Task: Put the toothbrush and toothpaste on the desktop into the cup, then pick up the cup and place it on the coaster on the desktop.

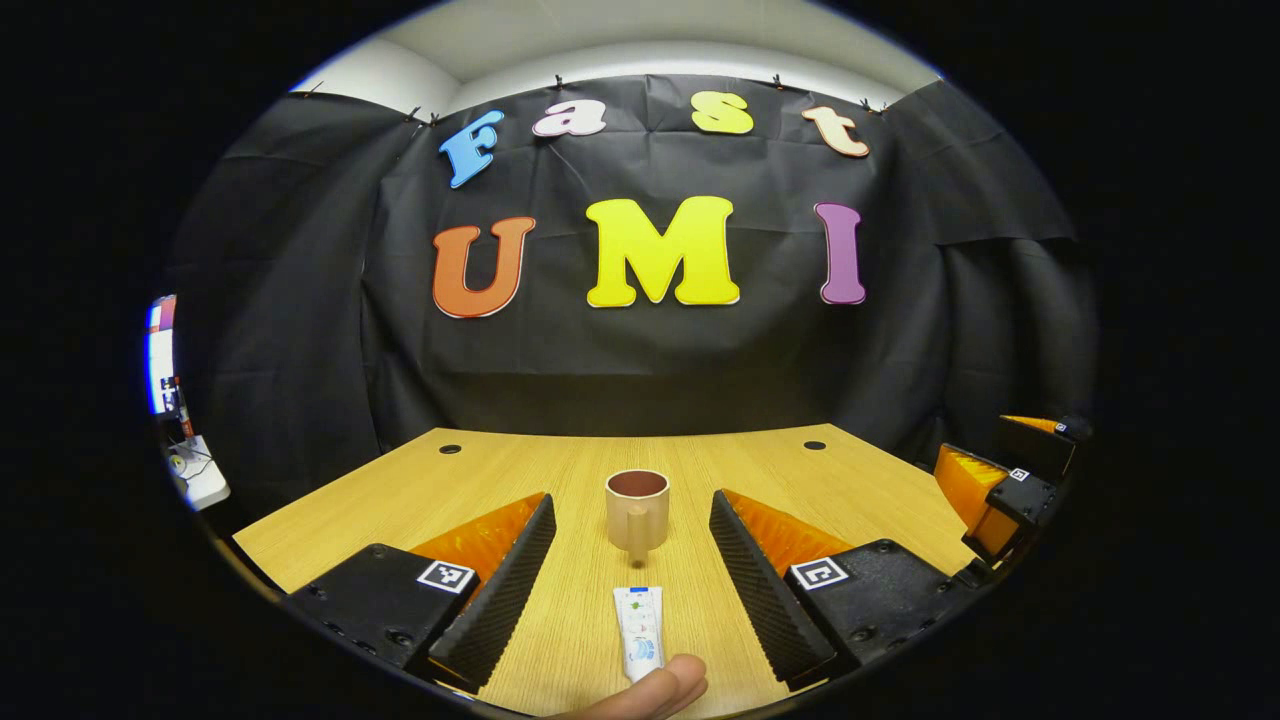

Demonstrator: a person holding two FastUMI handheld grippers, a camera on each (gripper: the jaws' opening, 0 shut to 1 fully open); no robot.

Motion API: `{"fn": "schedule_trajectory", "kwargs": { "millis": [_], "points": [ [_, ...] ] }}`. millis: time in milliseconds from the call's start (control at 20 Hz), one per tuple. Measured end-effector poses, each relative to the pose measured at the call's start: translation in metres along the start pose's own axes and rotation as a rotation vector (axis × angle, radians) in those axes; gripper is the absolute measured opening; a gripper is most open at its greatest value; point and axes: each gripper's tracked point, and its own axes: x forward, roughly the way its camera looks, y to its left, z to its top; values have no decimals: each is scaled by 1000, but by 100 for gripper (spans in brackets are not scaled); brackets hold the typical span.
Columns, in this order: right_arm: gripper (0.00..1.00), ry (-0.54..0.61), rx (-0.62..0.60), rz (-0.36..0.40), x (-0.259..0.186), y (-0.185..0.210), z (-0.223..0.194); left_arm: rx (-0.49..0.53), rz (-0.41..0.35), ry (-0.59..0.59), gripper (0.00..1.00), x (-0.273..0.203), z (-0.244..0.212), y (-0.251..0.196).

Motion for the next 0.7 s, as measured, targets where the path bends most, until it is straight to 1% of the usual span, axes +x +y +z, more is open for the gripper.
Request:
{"fn": "schedule_trajectory", "kwargs": {
  "millis": [150,200,250,300,400,450,600,700],
  "points": [
    [95,3,7,2,0,-1,-2,-5,6,26,99,4,-8,0],
    [93,2,4,1,0,-3,-4,-12,10,41,99,6,-14,1],
    [95,5,0,3,1,-4,-5,-8,13,65,98,8,-22,2],
    [96,5,-1,7,2,-3,-6,3,24,99,98,12,-33,2],
    [95,6,0,8,5,-4,-8,12,59,159,99,16,-54,8],
    [95,10,2,8,5,-5,-10,12,61,194,99,16,-66,7],
    [95,29,11,14,6,-5,-22,-1,37,334,99,11,-112,-2],
    [95,39,18,11,7,-8,-28,9,22,396,99,4,-129,-7]
  ]
}}
